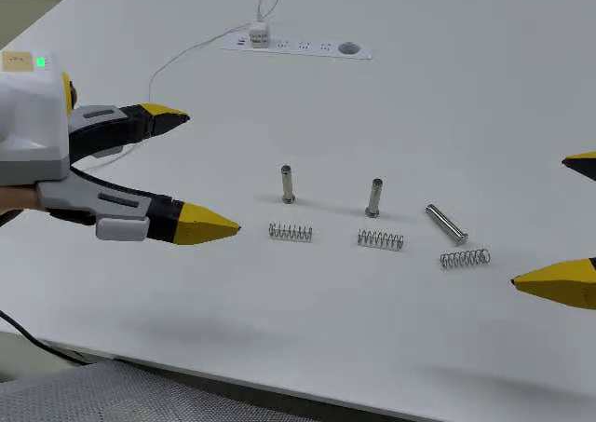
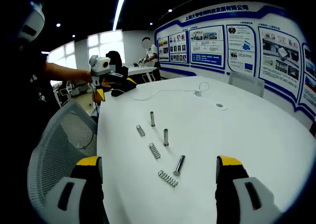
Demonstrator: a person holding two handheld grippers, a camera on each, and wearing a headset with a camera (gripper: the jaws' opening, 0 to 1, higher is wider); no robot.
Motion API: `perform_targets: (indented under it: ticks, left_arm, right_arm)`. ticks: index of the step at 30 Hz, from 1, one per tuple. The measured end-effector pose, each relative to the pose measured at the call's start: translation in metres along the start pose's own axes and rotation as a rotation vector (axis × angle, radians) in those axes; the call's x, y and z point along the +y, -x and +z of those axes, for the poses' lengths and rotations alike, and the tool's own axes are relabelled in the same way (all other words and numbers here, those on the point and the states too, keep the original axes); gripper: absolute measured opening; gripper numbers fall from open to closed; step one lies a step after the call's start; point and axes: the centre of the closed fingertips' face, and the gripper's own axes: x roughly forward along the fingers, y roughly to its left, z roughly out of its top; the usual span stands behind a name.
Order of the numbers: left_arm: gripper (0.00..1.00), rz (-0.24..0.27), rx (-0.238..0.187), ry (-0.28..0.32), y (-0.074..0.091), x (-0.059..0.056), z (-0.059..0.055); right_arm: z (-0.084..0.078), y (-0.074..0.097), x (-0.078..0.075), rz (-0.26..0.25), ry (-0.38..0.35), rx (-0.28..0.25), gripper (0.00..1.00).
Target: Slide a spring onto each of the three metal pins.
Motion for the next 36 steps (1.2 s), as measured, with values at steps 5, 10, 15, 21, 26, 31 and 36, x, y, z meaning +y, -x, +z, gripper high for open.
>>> perform_targets:
  ticks: [5, 10, 15, 21, 26, 31, 36]
  left_arm:
    - [1.00, -0.008, 0.018, -0.060, 0.000, -0.004, -0.001]
    - [1.00, -0.009, 0.020, -0.056, 0.000, -0.007, -0.001]
    - [0.98, -0.007, 0.032, -0.041, -0.001, -0.009, -0.005]
    - [0.98, 0.003, 0.042, -0.033, 0.002, -0.010, -0.008]
    - [0.96, -0.012, 0.067, -0.041, 0.003, -0.013, -0.012]
    - [0.88, -0.010, 0.068, -0.077, 0.001, -0.012, -0.011]
    - [0.89, -0.024, 0.051, -0.057, -0.001, -0.014, -0.005]
  right_arm:
    - [0.003, 0.003, -0.008, -0.053, 0.044, 0.017, 0.92]
    - [0.005, 0.003, -0.014, -0.073, 0.033, 0.018, 0.89]
    - [0.004, -0.001, -0.013, -0.062, 0.019, 0.024, 0.83]
    - [0.001, -0.007, -0.010, -0.039, 0.020, 0.041, 0.82]
    - [-0.002, -0.014, -0.007, -0.032, 0.027, 0.053, 0.80]
    - [-0.006, -0.021, -0.002, -0.023, 0.016, 0.064, 0.78]
    - [-0.012, -0.025, 0.000, -0.014, 0.021, 0.092, 0.78]
